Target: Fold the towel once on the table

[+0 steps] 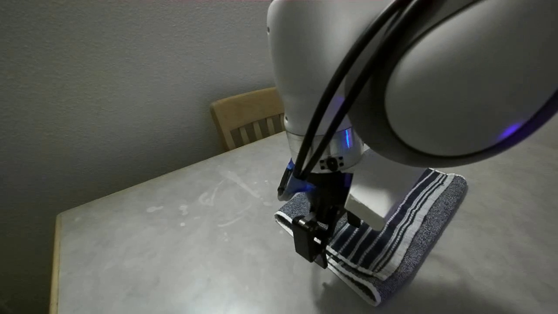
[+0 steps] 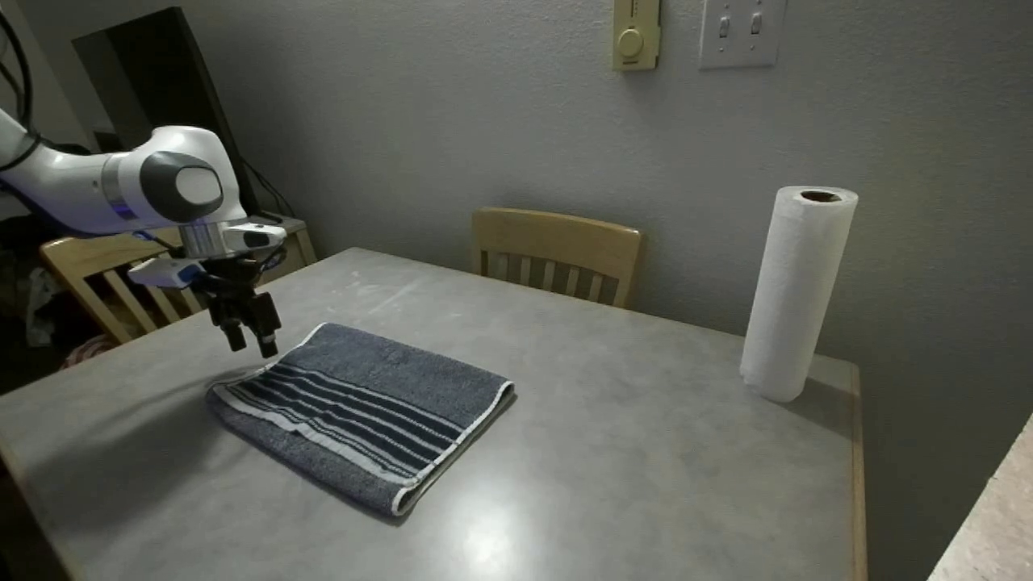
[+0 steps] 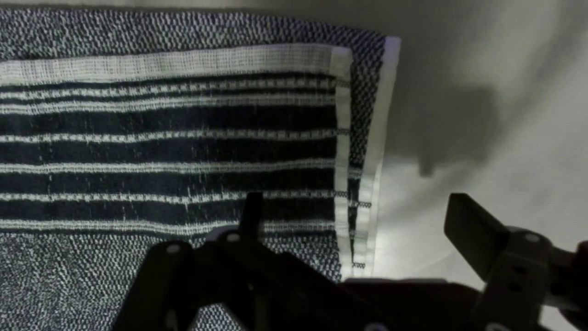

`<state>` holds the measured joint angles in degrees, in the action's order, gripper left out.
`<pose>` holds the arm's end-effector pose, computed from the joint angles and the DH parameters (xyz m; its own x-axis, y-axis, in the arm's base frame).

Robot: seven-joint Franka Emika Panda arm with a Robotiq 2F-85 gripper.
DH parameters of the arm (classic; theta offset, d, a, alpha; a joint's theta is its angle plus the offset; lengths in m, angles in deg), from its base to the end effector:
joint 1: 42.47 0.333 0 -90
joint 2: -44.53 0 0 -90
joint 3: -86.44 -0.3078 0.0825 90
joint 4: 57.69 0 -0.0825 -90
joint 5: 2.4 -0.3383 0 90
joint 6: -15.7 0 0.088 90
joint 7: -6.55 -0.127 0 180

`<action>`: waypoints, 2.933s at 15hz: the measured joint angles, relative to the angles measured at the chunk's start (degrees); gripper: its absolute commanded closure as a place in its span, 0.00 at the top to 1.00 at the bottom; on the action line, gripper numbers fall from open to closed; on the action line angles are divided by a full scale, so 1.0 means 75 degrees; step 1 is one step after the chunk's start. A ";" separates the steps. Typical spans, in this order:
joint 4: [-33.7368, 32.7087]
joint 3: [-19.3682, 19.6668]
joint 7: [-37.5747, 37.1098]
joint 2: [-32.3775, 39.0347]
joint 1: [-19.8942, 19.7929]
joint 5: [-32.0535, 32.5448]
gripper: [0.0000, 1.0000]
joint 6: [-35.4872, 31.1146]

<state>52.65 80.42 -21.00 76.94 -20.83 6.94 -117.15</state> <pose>0.5085 0.2590 0.1907 0.9862 0.1027 -0.1295 0.1180 -0.9862 0.1160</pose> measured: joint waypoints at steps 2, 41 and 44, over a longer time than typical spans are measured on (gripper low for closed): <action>-0.0190 0.0032 0.0067 0.0232 0.0041 0.0001 1.00 0.0040; -0.1474 0.0658 -0.1867 0.1240 0.0707 0.0566 1.00 0.1182; -0.1408 0.0666 -0.2130 0.1203 0.0714 0.0567 1.00 0.1113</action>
<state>42.09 85.42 -36.97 85.96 -15.47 11.19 -108.80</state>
